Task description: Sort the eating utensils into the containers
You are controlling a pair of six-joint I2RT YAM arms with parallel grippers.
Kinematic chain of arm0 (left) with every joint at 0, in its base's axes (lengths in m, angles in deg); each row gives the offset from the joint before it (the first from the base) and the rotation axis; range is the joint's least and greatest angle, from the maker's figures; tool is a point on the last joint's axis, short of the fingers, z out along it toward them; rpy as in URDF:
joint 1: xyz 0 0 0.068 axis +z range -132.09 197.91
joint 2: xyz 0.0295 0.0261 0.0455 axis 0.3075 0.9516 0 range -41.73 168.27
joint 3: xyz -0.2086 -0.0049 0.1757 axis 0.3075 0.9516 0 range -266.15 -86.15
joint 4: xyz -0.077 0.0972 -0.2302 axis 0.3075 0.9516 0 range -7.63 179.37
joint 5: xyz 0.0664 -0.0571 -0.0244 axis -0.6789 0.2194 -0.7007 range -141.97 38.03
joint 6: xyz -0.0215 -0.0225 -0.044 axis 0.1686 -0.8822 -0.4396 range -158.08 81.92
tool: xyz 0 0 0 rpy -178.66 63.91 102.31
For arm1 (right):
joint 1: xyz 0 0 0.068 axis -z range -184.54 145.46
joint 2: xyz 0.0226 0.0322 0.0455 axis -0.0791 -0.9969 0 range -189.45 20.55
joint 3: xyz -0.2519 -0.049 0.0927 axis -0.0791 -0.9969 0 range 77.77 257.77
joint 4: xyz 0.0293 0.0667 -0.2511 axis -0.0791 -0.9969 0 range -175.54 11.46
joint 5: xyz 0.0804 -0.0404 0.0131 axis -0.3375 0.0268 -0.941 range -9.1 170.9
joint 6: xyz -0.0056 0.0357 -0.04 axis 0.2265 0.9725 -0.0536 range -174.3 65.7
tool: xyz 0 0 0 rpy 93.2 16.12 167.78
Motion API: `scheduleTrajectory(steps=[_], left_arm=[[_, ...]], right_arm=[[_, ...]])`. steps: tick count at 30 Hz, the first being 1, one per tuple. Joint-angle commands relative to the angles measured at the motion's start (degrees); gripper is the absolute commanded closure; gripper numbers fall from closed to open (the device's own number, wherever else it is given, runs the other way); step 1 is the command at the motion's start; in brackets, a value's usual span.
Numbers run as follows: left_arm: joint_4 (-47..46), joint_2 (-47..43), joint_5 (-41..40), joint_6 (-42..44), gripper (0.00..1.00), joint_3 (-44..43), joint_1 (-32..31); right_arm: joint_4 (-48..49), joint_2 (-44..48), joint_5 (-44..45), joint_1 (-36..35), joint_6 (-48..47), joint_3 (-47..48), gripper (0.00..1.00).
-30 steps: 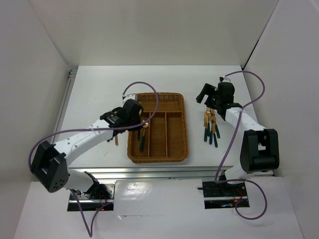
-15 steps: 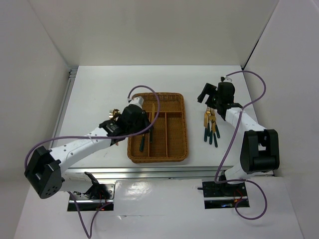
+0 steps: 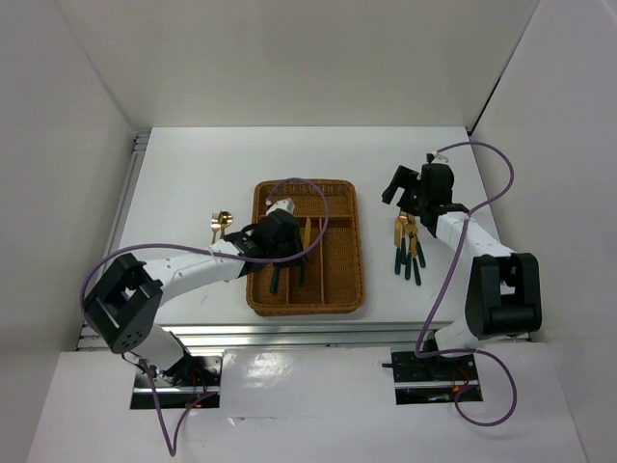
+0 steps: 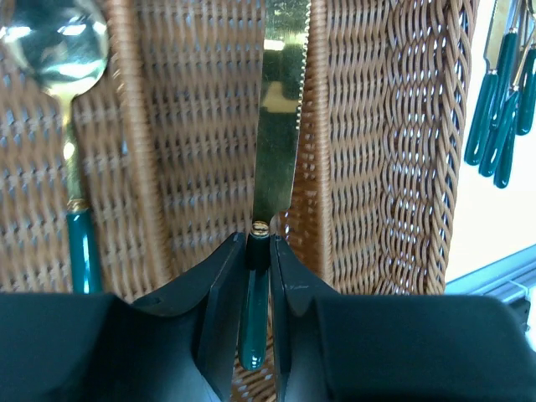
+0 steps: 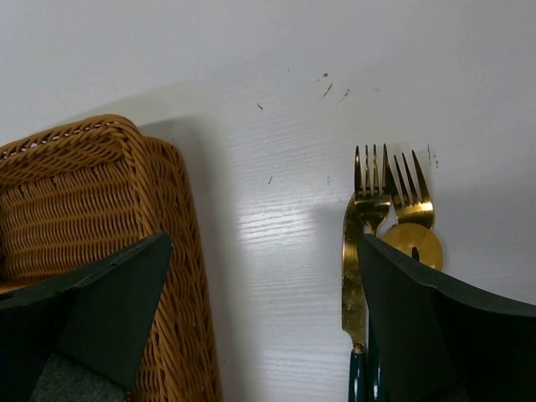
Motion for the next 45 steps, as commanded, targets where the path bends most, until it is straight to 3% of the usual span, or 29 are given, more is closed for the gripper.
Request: scheduleTrajectory(steps=[1, 5, 14, 23, 27, 32, 40, 45], left_arm=[[-0.74, 2.53, -0.47, 1.22, 0.68, -4.72, -0.02], [-1.26, 3.85, 0.15, 1.75, 0.67, -5.25, -0.55], [0.41, 2.81, -1.61, 3.06, 0.51, -5.79, -0.55], [5.86, -3.78, -4.77, 15.19, 0.24, -12.99, 0.06], [5.33, -7.65, -3.55, 17.74, 0.2, -11.24, 4.45], [7.35, -11.51, -0.03, 18.28, 0.2, -5.45, 16.31], [5.25, -15.92, -5.56, 18.28, 0.21, 5.8, 31.42], [4.19, -13.73, -4.77, 18.89, 0.26, 7.84, 36.8]], right_arm=[[1.3, 2.63, 0.15, 0.22, 0.31, -0.3, 0.0], [1.3, 2.63, -0.37, 0.22, 0.31, -0.3, 0.0], [1.3, 2.63, -0.37, 0.22, 0.31, -0.3, 0.0], [-0.64, 4.83, -0.9, 0.22, 1.45, -2.06, 0.0], [-2.65, 5.97, -0.9, 0.22, 1.98, -3.2, 0.03], [-2.66, 6.5, -2.21, 0.22, 1.98, -3.73, 0.08], [-0.2, 3.95, -6.16, 0.22, 2.51, -0.83, 0.08], [1.65, 0.44, -9.16, 0.22, 3.04, 1.89, 0.08]])
